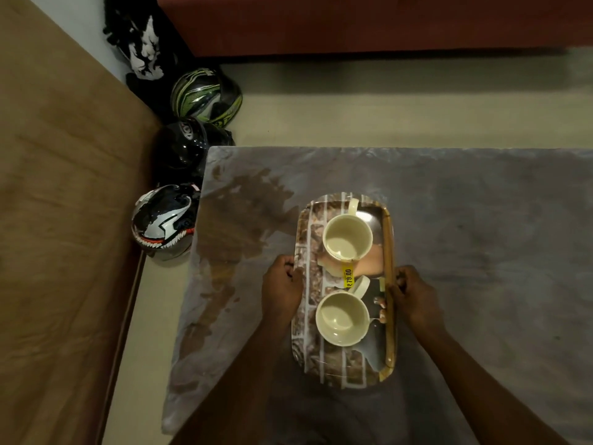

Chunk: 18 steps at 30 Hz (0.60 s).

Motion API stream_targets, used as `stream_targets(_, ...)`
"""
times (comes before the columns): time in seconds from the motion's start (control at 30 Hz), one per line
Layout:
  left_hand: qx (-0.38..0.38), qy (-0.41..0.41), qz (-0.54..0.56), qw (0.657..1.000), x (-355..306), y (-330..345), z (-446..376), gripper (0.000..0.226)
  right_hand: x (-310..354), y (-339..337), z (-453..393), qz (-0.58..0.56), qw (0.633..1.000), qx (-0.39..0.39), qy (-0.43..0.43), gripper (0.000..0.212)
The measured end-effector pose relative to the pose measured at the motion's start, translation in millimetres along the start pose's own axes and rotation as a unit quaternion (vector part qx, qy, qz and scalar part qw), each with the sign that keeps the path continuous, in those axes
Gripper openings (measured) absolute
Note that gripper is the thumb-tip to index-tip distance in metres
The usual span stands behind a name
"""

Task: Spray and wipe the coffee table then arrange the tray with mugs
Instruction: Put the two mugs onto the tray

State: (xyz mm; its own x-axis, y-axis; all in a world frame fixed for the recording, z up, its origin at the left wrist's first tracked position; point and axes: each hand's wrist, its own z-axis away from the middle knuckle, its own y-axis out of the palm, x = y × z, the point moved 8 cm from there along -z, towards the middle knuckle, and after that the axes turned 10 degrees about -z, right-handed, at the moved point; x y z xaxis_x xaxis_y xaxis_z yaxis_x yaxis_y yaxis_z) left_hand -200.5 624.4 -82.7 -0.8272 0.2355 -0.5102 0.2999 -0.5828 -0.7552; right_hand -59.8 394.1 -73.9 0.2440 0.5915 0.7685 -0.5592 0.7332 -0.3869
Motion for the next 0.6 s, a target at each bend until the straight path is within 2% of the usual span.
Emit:
stream_targets(0.1, -0.03, -0.004, -0.014, 0.999, 20.6, -29.6, -32.7, 0.01, 25.4, 39.5, -12.3, 0.052, 0.996, 0.019, -0.067, 0.012)
stream_targets(0.27, -0.067, -0.005, -0.041, 0.997, 47.4, -81.7, -99.3, 0.017, 74.4, 115.4, -46.6, 0.066, 0.99, 0.046, -0.118, 0.009)
stream_targets(0.47, -0.125, 0.009, -0.07, 0.99, 59.0, -135.0, -156.5, 0.027, 124.2, 178.8, -83.5, 0.071, 0.986, 0.057, -0.137, 0.013)
stream_targets(0.6, -0.132, 0.006, -0.083, 0.988, 66.4, -147.0, -175.9, 0.026, 141.6, 196.6, -99.5, 0.075, 0.984, 0.064, -0.146, 0.025)
